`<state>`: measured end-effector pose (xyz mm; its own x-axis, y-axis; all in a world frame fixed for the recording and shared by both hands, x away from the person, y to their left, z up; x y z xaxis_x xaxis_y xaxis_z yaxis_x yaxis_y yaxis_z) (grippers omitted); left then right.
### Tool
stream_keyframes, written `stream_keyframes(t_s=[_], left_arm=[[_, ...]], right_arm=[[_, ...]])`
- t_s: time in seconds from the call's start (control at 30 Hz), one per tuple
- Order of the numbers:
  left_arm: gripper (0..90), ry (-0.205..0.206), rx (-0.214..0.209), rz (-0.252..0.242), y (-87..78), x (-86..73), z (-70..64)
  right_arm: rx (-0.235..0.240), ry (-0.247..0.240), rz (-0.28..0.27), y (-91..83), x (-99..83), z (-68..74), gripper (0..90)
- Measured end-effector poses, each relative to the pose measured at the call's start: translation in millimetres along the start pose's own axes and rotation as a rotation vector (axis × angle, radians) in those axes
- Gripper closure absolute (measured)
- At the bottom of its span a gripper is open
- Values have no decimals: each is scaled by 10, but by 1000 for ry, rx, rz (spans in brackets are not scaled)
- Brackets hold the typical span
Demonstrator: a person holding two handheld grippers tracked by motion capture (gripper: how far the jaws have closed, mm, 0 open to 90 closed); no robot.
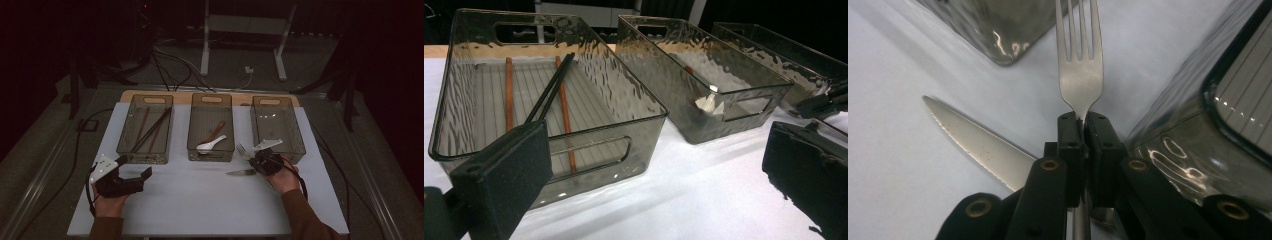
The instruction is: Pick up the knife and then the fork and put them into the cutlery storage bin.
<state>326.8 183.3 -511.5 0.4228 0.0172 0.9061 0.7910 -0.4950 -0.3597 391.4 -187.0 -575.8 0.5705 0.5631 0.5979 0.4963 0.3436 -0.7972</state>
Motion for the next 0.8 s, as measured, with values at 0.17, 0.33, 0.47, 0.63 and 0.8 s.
stream_keyframes(t_s=[0.17,0.33,0.47,0.63,0.8], left_arm=[[6,1,-1,1,3,-1,-3],[6,-1,-1,0,2,-1,-1],[6,0,-2,0,4,0,-5],[6,0,0,-1,-1,2,1],[6,-3,1,-1,-6,1,10]], right_arm=[[2,4,-30,-55,38,-3,870],[-1,13,-51,-84,60,-12,870],[8,7,-23,-31,33,11,870],[17,12,25,116,-18,7,869],[14,10,54,161,-50,10,867]])
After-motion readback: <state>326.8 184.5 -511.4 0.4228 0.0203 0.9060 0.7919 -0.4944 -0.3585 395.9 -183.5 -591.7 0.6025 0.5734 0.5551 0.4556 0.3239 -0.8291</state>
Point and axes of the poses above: each handheld gripper's, and its own axes: y roughly forward along the jaws, x roughly out of its top, z roughly to its left, the point moved 10 cm from there along y, roughly forward along the jaws, and after that the axes turned 3 degrees about -y, right-handed, at the moved point
